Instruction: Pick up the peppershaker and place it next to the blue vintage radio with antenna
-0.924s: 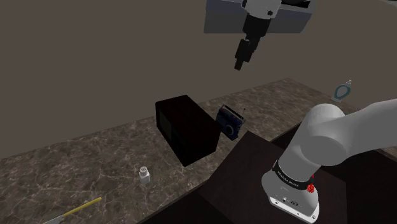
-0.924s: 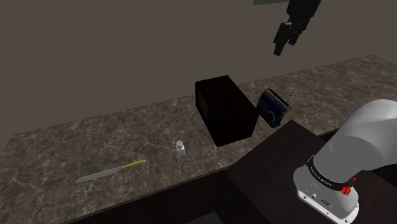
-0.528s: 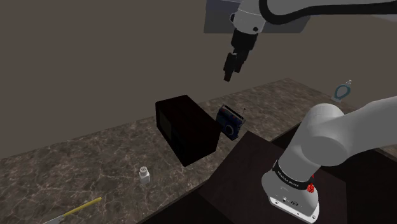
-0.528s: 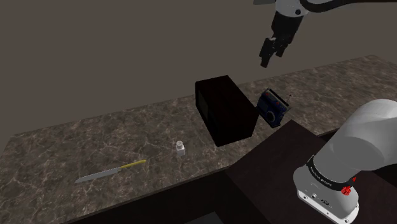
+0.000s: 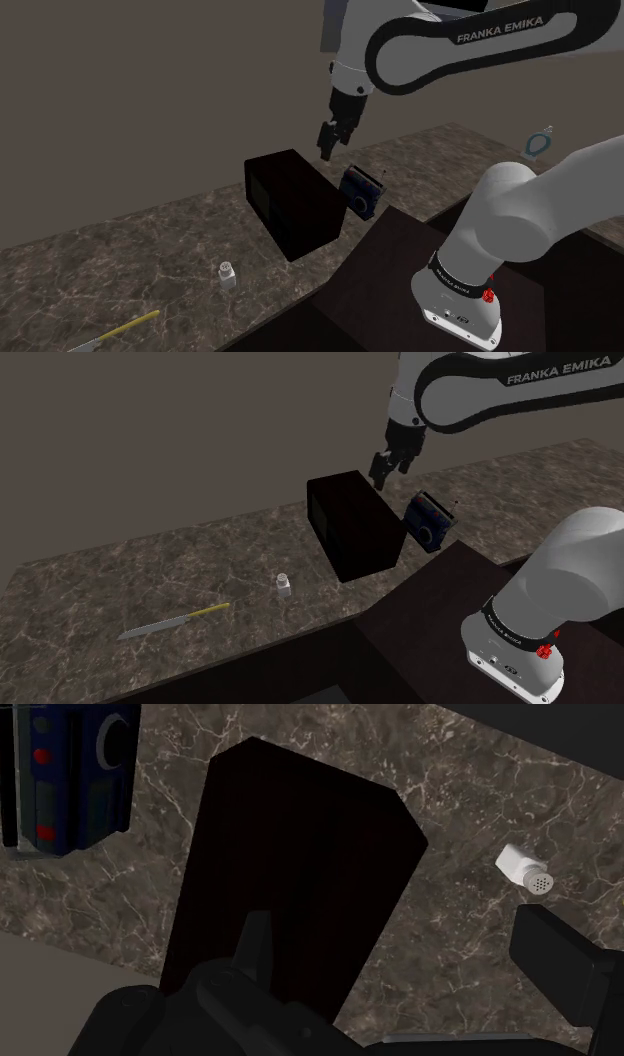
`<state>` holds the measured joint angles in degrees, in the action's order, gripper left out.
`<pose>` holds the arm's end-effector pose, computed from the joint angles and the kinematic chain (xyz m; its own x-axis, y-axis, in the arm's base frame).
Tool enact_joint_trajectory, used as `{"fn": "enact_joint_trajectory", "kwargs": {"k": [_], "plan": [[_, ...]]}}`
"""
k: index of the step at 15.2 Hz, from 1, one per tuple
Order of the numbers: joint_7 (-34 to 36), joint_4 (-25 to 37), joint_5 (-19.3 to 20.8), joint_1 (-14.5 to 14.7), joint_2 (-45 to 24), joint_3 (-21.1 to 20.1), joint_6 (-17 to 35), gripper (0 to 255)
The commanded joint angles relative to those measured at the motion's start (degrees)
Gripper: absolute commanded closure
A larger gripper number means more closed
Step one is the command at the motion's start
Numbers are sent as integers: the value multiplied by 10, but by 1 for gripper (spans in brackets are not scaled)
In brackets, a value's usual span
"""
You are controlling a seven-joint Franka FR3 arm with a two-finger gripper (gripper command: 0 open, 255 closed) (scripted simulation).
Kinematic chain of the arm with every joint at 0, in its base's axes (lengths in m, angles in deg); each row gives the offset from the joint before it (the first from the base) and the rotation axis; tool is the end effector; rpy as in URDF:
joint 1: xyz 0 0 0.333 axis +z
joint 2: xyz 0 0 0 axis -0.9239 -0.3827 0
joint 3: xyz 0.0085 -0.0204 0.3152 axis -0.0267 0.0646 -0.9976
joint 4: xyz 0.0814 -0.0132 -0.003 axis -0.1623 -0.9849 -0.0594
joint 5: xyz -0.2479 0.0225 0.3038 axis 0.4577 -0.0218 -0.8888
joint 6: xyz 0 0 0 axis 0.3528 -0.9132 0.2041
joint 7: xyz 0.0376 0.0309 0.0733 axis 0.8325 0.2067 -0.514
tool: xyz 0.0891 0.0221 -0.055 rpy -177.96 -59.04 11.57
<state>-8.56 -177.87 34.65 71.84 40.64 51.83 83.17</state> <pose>0.3551 0.0675 0.4673 0.9943 0.0638 0.0860 0.0579 -0.9959 0.0691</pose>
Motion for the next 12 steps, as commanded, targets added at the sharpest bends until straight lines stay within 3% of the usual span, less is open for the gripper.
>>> {"fn": "enact_joint_trajectory", "kwargs": {"k": [1,7,12], "plan": [[20,-7,-6,4,-31,-15,39,0],[87,-8,-9,12,-143,-64,149,0],[156,17,16,9,-253,-104,231,0]]}}
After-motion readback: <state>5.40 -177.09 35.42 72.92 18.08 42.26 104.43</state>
